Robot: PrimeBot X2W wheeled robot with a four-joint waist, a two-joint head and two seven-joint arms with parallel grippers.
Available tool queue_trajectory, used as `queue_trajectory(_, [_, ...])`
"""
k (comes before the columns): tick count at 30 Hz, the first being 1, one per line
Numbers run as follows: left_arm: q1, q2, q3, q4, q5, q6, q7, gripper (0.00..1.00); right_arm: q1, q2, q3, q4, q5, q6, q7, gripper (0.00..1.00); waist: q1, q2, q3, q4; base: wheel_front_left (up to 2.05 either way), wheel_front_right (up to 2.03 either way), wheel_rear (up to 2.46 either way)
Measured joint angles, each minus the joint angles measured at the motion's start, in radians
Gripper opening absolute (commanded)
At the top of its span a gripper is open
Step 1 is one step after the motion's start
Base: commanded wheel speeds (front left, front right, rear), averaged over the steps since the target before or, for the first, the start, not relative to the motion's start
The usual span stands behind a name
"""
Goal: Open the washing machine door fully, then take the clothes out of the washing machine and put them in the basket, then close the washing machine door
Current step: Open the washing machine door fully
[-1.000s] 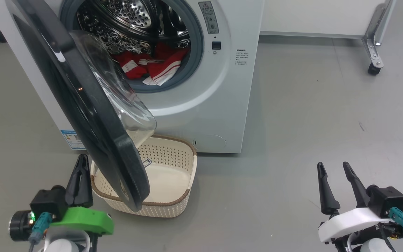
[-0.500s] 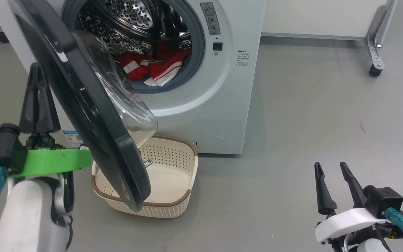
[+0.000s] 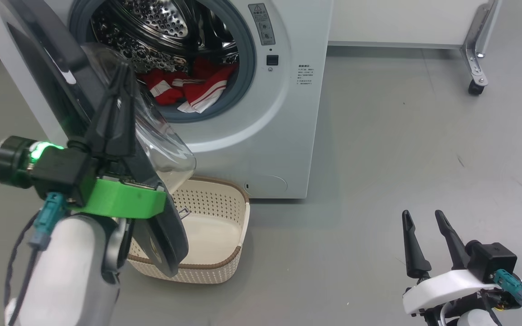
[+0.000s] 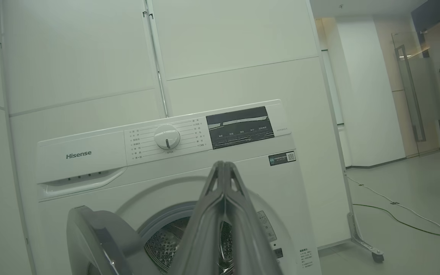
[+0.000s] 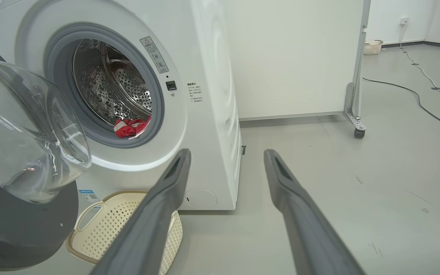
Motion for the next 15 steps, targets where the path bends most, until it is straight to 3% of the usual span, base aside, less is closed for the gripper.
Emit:
queue_trajectory(9, [0.077, -0.044, -0.113, 0.072, -0.024, -0.025, 0.109, 0.00, 0.000, 0.005, -0.014, 0.000, 0.000, 0.000, 0.000, 1.00, 0.0000, 0.0000, 0.006, -0.015, 0.00, 0.00, 0.00])
queue_trajectory(15, [0.110, -0.049, -0.136, 0.104, -0.039, -0.026, 0.145, 0.00, 0.000, 0.007, -0.019, 0.000, 0.000, 0.000, 0.000, 1.00, 0.0000, 0.0000, 0.010, -0.019, 0.00, 0.00, 0.00])
